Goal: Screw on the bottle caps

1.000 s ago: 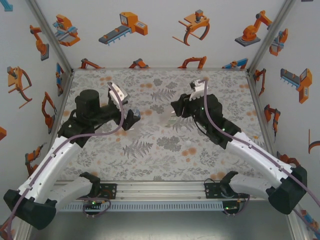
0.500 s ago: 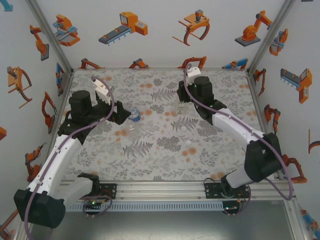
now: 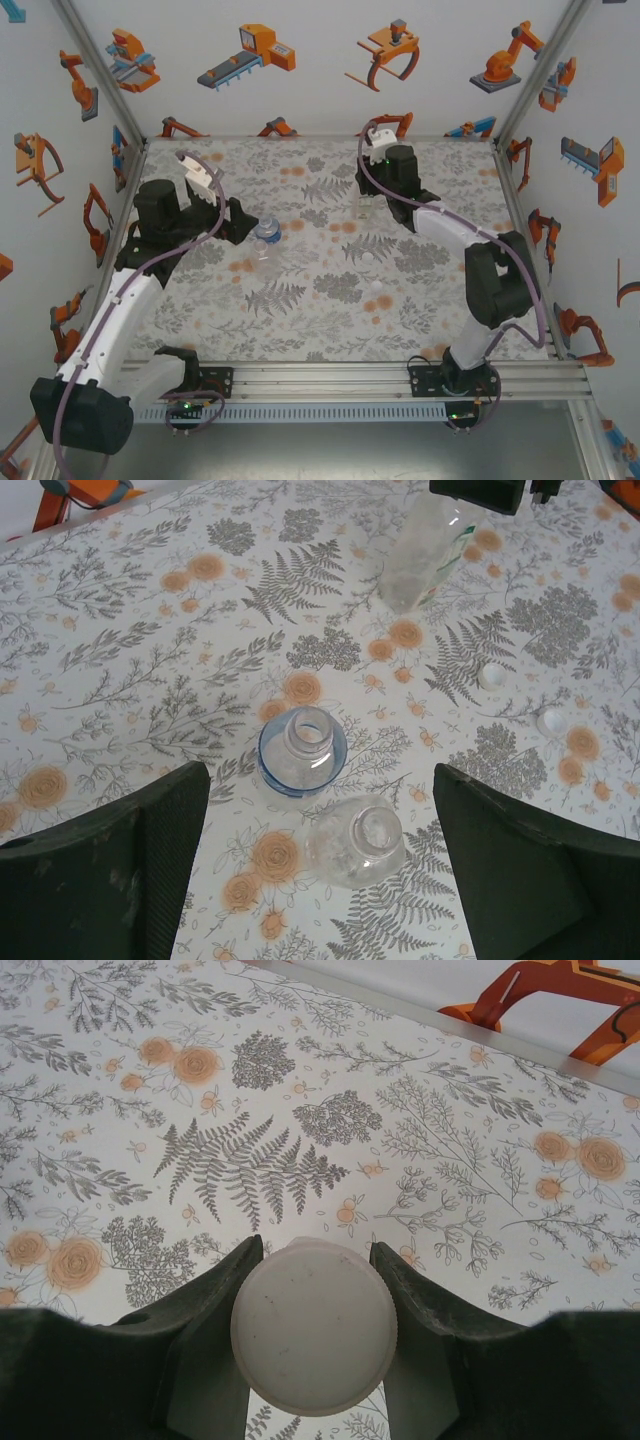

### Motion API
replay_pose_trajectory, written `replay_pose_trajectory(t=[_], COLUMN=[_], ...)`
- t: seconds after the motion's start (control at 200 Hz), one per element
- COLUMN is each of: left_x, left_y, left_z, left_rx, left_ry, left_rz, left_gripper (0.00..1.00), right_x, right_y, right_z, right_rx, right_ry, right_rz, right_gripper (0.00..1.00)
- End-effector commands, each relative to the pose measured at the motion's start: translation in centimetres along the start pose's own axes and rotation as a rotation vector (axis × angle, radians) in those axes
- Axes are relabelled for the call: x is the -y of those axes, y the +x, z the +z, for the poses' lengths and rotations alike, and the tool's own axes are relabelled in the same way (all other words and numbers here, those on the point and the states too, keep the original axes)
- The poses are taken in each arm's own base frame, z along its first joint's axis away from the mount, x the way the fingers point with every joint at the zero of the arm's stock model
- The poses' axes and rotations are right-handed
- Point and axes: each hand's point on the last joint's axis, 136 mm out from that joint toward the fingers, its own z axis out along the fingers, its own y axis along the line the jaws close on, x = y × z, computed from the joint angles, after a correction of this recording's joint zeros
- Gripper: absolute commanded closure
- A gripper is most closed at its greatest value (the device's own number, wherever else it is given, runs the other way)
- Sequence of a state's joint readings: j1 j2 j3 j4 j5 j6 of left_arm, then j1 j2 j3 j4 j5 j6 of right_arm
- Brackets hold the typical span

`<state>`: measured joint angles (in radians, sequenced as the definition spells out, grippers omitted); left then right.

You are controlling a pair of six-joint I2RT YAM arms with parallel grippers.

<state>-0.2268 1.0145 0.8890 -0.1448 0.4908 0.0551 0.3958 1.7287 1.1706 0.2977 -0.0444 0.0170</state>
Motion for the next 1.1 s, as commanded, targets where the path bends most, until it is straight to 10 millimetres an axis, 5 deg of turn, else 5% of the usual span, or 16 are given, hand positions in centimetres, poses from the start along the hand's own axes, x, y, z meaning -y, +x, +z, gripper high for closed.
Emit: replay_pose_trajectory(t=[0.0, 0.245, 0.711, 0.866, 1.092], left_x=[0.1, 0.1, 0.5, 0.7, 0.6], left_y=[-0.3, -0.3, -0.8, -1.2, -1.3], left_z=[0.0, 0.1, -0.4, -0.7, -1.0], left_rx=[0.018, 0.016, 0.034, 0.047, 0.060], left_ry=[0.020, 0.026, 0.030, 0.039, 0.025], left_rz=[-0.011, -0.017, -0.013, -0.014, -0.006], left_gripper=[0.16, 0.16, 0.16, 0.16, 0.16], right_x=[-0.2, -0.2, -0.9, -2.8, -8.9], right_y=[-2.2, -2.2, -7.0, -6.8, -5.3], right_z=[0.0, -0.3, -6.2, -8.8, -11.9], right_rx=[0.064, 0.048, 0.095, 0.092, 0.076], right_ry=[-0.019, -0.018, -0.040, -0.108, -0.301], right_rz=[-0.017, -0.017, -0.047, -0.053, -0.075], right_gripper=[0.55, 0.39, 0.39, 0.39, 0.40])
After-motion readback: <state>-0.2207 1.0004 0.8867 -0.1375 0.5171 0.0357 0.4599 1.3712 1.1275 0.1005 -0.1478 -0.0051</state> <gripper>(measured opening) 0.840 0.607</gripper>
